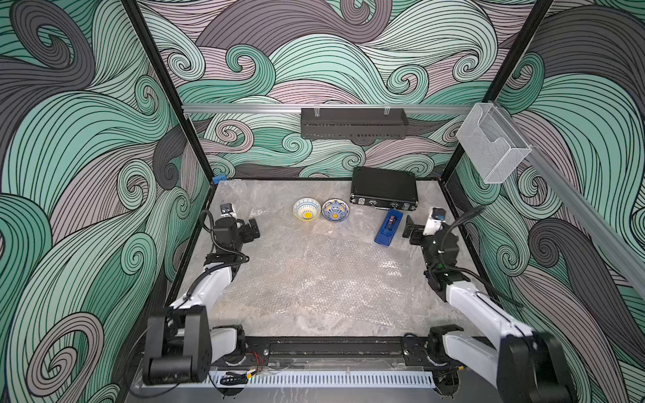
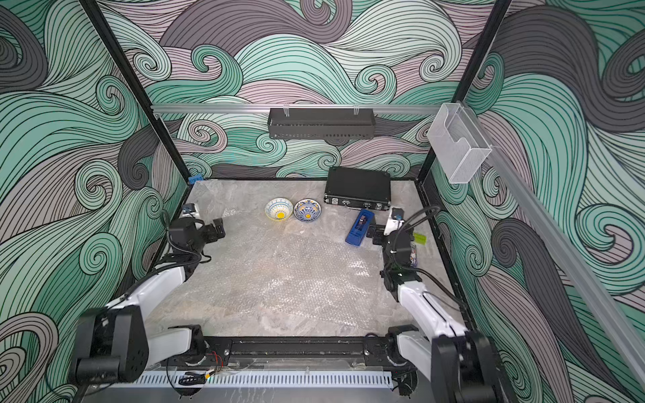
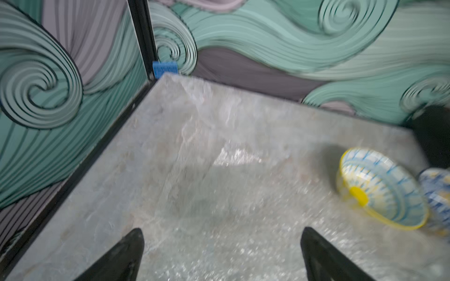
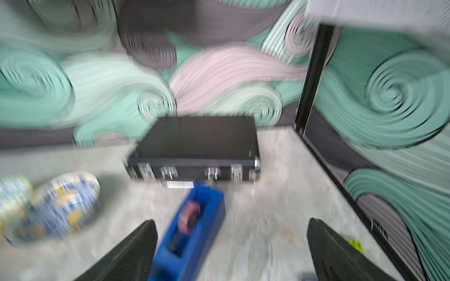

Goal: Wrap bowls in bubble wrap
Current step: Pick up the bowl from the center of the board.

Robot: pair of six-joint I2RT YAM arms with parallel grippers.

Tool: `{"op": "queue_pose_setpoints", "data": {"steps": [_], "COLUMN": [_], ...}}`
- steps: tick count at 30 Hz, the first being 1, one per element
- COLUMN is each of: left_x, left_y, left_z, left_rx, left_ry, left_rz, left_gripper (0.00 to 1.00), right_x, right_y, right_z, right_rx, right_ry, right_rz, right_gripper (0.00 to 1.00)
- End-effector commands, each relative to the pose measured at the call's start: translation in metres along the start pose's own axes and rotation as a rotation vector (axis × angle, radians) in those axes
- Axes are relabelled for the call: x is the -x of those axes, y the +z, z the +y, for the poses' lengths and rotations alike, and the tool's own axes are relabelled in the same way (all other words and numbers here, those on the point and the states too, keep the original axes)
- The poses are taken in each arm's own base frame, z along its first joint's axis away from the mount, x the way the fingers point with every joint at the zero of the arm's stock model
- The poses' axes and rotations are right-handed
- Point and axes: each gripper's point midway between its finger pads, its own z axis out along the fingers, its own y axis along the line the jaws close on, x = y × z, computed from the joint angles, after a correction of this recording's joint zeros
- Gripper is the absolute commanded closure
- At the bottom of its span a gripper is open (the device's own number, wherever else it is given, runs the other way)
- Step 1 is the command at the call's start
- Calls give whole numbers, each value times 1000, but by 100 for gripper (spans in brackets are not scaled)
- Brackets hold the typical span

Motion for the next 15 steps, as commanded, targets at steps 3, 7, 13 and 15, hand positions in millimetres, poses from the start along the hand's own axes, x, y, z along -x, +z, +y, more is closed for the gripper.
{"op": "queue_pose_setpoints", "data": {"steps": [3,7,13,15], "left_x": [-23,-10,-4,7], "left_y": [-21,-41,-78,-102], "left_z": [-25,-69,-76,-112], "left_rx": [-112,-334,-314,-578], "left_ry": [-411,-421,-472,-512], "left_rz": [125,253,421,467], "left_gripper": [1,9,13,12], "right_x": [4,-9,-33,-50], "right_y": [-25,-29,-26,-11], "right_z": [34,78,158,167], "right_rx": [256,348,582,530], "right_ry": [302,281,311,312], "right_rz": [78,316,608,697], "right_gripper": [1,5,23,26]}}
